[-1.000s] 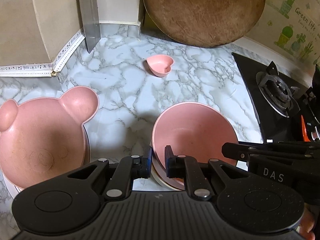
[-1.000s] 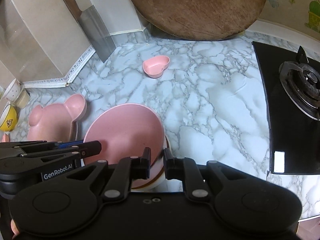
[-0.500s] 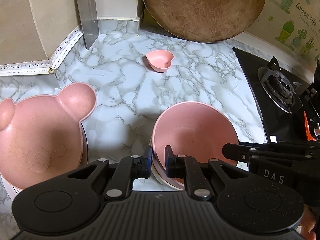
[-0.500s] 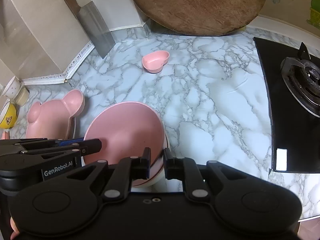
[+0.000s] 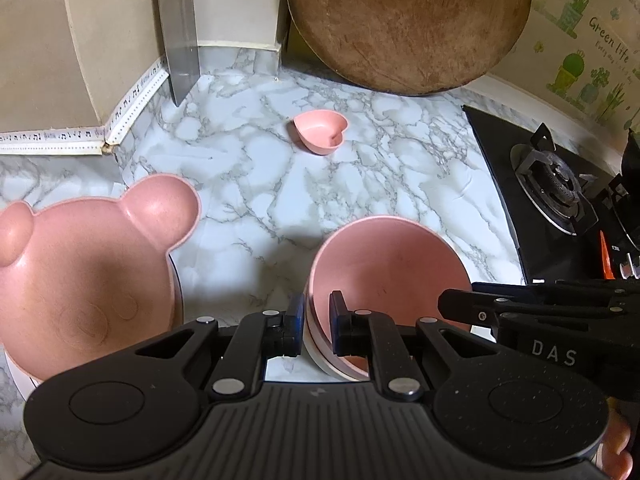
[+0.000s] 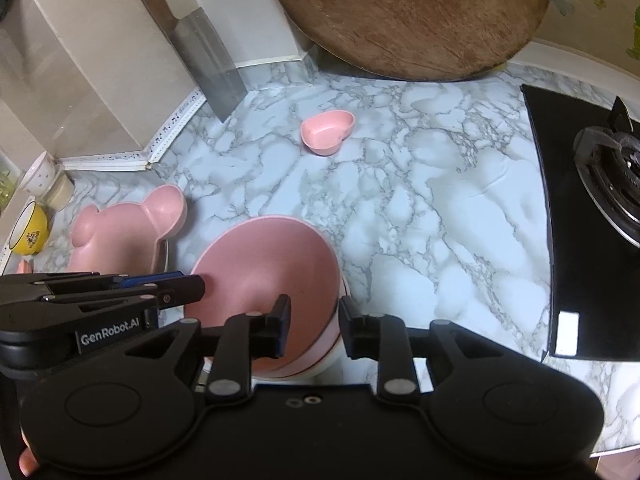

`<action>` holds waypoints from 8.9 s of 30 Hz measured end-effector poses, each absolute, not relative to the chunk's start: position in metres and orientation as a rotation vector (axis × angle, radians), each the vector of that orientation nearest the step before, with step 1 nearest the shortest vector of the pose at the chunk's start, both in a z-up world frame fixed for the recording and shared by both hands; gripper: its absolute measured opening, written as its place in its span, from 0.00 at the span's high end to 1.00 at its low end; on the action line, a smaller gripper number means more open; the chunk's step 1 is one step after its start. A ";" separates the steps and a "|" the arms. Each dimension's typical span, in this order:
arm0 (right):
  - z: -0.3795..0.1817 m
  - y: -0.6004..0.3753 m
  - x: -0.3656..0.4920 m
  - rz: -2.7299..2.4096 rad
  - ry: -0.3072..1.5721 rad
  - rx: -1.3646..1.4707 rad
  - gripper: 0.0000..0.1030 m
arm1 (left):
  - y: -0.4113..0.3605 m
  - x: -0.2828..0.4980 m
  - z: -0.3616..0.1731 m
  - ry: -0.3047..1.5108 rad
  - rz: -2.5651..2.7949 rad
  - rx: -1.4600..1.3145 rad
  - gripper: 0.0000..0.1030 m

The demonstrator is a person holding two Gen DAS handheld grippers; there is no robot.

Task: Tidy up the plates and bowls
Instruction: 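Lower the pink bowl into the cream bowl and open both tools, then move both tools to the small pink heart-shaped dish and close on it, then lift the heart-shaped dish with both tools and carry it over the pink bowl, then lower the heart-shaped dish into the pink bowl and open both tools, then close both tools on the rim of the stacked bowls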

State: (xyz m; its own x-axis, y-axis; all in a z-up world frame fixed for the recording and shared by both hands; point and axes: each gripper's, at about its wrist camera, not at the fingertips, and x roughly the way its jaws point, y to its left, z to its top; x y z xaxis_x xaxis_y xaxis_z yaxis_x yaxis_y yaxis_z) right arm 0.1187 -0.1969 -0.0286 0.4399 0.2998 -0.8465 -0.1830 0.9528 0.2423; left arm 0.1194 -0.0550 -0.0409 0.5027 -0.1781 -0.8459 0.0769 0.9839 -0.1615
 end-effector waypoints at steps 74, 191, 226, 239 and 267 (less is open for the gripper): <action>-0.113 -0.199 0.390 0.409 1.158 0.043 0.40 | -0.043 0.358 -0.118 1.098 0.070 -0.268 0.32; -0.040 -0.183 0.152 0.381 1.174 0.035 0.80 | -0.079 0.149 -0.065 1.124 -0.337 0.031 0.94; 0.025 -0.209 0.085 0.458 0.873 0.053 0.19 | -0.059 0.089 -0.003 0.856 -0.307 0.010 0.42; 0.024 -0.213 0.065 0.449 0.793 0.079 0.00 | -0.050 0.066 0.001 0.790 -0.290 -0.025 0.26; -0.064 -0.231 0.116 0.272 1.069 0.299 0.12 | -0.027 0.112 -0.077 0.984 -0.192 -0.342 0.26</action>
State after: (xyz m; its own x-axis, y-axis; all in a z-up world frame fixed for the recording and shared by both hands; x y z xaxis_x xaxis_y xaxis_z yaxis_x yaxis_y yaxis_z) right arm 0.1161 -0.2309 -0.0642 0.4547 0.3597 -0.8148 -0.0731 0.9268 0.3684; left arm 0.1122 -0.0274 -0.0765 0.5431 -0.3109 -0.7800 0.0051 0.9301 -0.3673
